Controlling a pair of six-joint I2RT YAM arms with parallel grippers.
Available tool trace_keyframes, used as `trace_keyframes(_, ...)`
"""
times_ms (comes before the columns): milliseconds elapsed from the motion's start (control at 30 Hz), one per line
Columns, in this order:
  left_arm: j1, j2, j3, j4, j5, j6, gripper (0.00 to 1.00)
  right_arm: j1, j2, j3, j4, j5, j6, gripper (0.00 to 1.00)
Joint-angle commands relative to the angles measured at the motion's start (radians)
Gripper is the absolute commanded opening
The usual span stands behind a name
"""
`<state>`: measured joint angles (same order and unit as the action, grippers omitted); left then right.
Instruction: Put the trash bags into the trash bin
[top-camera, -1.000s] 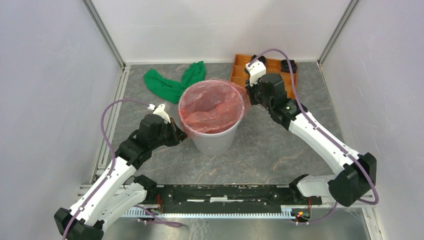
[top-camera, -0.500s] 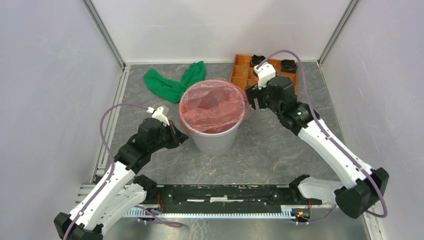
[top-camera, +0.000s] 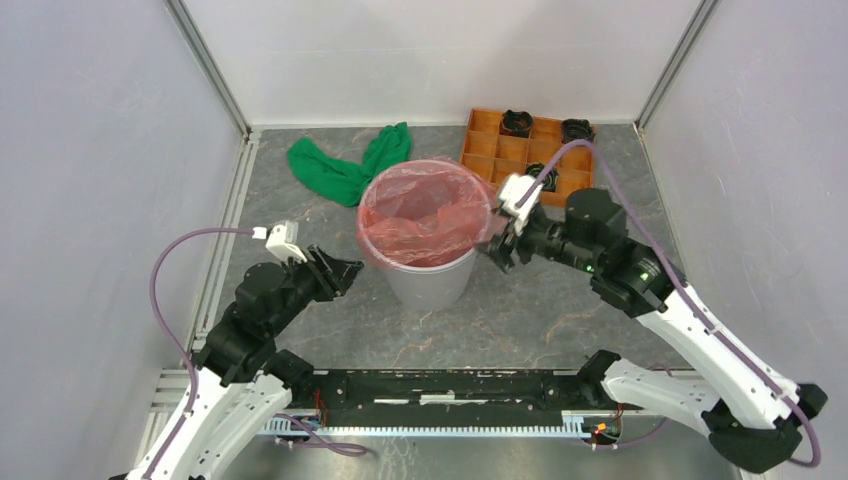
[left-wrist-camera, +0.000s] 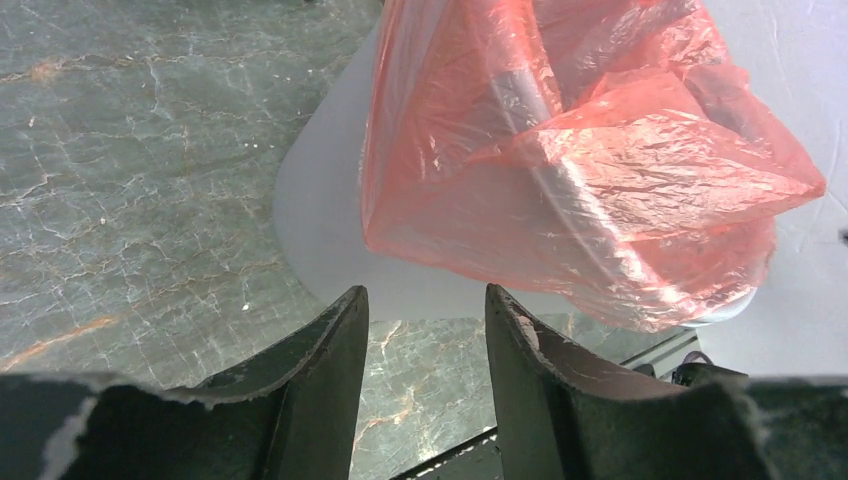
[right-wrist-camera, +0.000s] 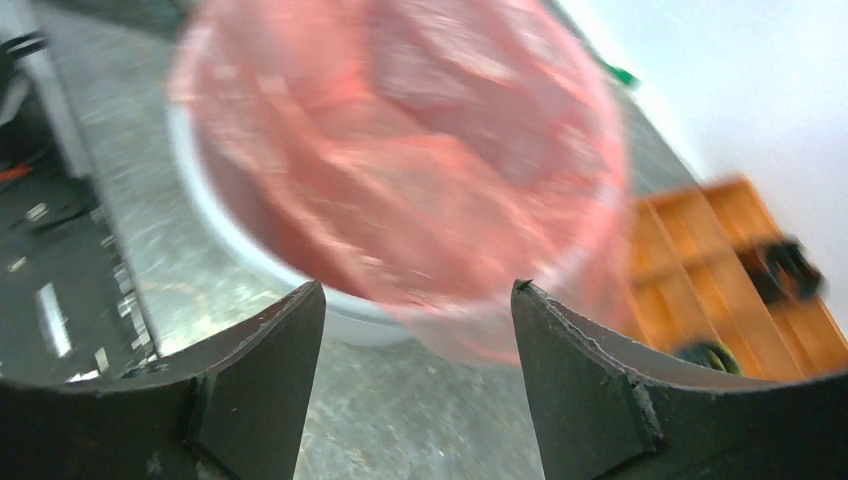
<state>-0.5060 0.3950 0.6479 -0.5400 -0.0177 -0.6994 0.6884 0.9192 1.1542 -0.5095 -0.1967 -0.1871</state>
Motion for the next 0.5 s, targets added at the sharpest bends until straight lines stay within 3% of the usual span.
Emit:
trace_keyframes(0, 0.002, 0.009, -0.013, 0.04, -0.006, -0.007, 0.54, 0.149, 0.032, 0.007, 0.041, -0.139, -0.19, 0.74)
trace_keyframes(133, 0.003, -0.008, -0.05, 0.085, 0.036, -0.029, 0.58, 0.2, 0.064, -0.001, 0.11, -0.172, -0.276, 0.72)
trace_keyframes(233, 0.002, -0.014, -0.065, 0.109, 0.051, -0.038, 0.61, 0.226, 0.104, -0.014, 0.141, -0.195, -0.345, 0.63)
trace_keyframes(367, 0.003, -0.007, -0.059, 0.115, 0.038, -0.015, 0.63, 0.248, 0.135, -0.007, 0.162, -0.142, -0.382, 0.58)
trace_keyframes(467, 0.002, 0.01, -0.045, 0.11, 0.039, 0.003, 0.63, 0.254, 0.148, -0.007, 0.175, -0.143, -0.389, 0.44)
